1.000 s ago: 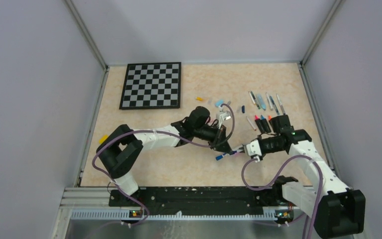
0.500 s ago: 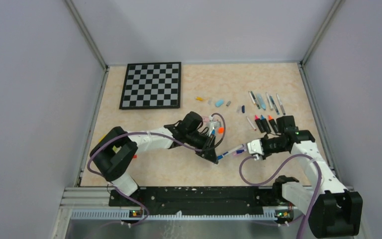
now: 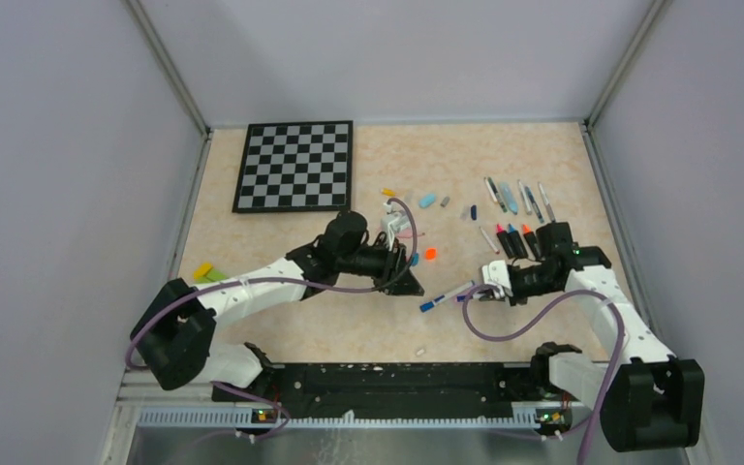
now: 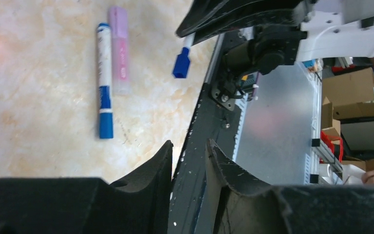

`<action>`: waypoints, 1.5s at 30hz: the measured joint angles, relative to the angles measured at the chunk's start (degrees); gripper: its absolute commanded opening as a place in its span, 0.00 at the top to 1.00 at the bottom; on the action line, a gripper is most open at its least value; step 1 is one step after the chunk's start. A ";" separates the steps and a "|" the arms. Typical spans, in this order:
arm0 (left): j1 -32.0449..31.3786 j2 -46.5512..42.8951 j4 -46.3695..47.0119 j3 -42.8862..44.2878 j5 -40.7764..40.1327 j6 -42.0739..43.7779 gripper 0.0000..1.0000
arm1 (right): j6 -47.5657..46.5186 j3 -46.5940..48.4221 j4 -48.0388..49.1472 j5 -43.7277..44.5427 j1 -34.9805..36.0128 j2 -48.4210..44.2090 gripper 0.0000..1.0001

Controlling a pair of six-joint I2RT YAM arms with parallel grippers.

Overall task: Open the pen caps
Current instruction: Pick up the pen from the center of the board, then open the pen cap from the pen.

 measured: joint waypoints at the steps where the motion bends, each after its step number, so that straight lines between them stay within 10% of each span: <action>1: 0.20 0.02 -0.11 -0.63 -0.70 0.02 0.64 | 0.87 0.07 0.22 -0.33 0.00 0.24 1.00; 10: 0.26 -1.22 3.82 -6.38 -3.76 -0.96 0.36 | 7.19 0.81 0.85 -3.02 0.02 3.23 1.00; 18: -2.16 -5.90 33.55 -23.30 -7.78 -2.36 0.06 | 17.66 3.72 1.05 -10.10 1.36 8.13 1.00; 29: -5.73 6.05 64.46 -24.92 -6.32 6.36 0.10 | 22.56 6.01 -0.76 -14.25 8.94 15.19 1.00; 45: -8.44 16.98 75.17 -21.55 -4.00 9.20 0.37 | 24.11 6.40 -0.81 -15.89 10.47 16.50 1.00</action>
